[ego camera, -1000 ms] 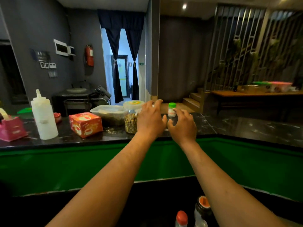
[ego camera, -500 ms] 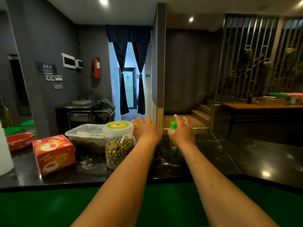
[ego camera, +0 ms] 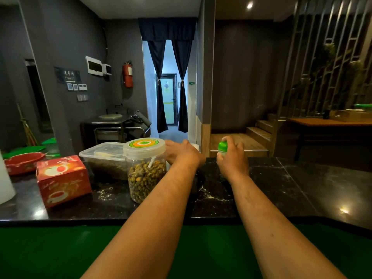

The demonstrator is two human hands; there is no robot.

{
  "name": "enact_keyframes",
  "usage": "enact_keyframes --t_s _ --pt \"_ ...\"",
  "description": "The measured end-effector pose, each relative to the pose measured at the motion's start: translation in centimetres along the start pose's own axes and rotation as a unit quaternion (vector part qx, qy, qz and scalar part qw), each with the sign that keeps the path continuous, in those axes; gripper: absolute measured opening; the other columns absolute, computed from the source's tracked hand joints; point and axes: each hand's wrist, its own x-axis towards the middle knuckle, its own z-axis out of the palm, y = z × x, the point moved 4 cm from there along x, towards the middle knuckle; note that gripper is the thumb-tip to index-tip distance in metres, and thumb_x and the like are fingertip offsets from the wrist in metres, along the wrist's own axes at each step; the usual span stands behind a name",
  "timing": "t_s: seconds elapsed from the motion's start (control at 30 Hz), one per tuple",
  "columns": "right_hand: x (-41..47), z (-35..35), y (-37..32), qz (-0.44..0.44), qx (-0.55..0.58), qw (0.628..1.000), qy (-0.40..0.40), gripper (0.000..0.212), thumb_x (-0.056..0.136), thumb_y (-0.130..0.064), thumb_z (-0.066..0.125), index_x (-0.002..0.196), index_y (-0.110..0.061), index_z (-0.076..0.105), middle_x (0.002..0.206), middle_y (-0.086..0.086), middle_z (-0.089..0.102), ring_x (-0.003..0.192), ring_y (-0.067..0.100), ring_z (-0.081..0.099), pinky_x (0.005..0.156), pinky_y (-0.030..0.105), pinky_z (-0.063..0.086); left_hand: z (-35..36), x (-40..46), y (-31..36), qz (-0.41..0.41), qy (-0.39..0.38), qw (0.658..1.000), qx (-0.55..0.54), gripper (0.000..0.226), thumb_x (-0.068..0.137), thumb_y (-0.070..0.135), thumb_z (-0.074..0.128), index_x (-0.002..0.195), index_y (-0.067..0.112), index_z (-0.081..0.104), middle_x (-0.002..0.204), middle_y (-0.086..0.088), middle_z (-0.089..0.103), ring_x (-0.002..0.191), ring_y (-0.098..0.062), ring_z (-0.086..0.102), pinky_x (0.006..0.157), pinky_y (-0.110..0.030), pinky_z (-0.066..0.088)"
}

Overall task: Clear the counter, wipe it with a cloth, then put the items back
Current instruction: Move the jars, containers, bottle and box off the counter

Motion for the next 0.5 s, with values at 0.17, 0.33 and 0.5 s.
enact_keyframes --t_s 0.17,0.33,0.5 --pt "-1.3 -2.3 0.0 0.032 0.033 0.998 0.052 0.051 0.089 -0.017 0.065 0.134 -0.029 0.043 0.131 0.009 0.039 0.093 0.015 0.041 0.071 0.030 0.039 0.0 -2.1 1.0 0.016 -0.023 1.000 0.003 0.083 0.081 0.056 0.070 0.148 0.026 0.033 0.147 -0.033 0.026 0.134 -0.052 0.029 0.107 -0.061 0.032" --pt "-5.1 -6.9 -0.7 0.020 0.062 0.992 0.107 0.056 0.087 -0.018 0.067 0.139 -0.024 0.048 0.128 0.011 0.043 0.098 0.018 0.047 0.075 0.027 0.037 0.2 -6.8 1.6 0.076 -0.016 0.997 -0.016 0.079 0.082 0.057 0.067 0.147 0.027 0.035 0.147 -0.031 0.026 0.135 -0.050 0.028 0.109 -0.059 0.030" --pt "-12.1 -12.2 -0.5 -0.009 0.099 0.982 0.162 0.054 0.080 -0.017 0.073 0.132 -0.020 0.059 0.116 0.011 0.049 0.096 0.026 0.058 0.078 0.030 0.047 -1.1 -14.3 -0.4 0.159 0.005 0.986 -0.050 0.081 0.083 0.059 0.060 0.152 0.033 0.028 0.151 -0.029 0.023 0.136 -0.051 0.026 0.109 -0.057 0.028"
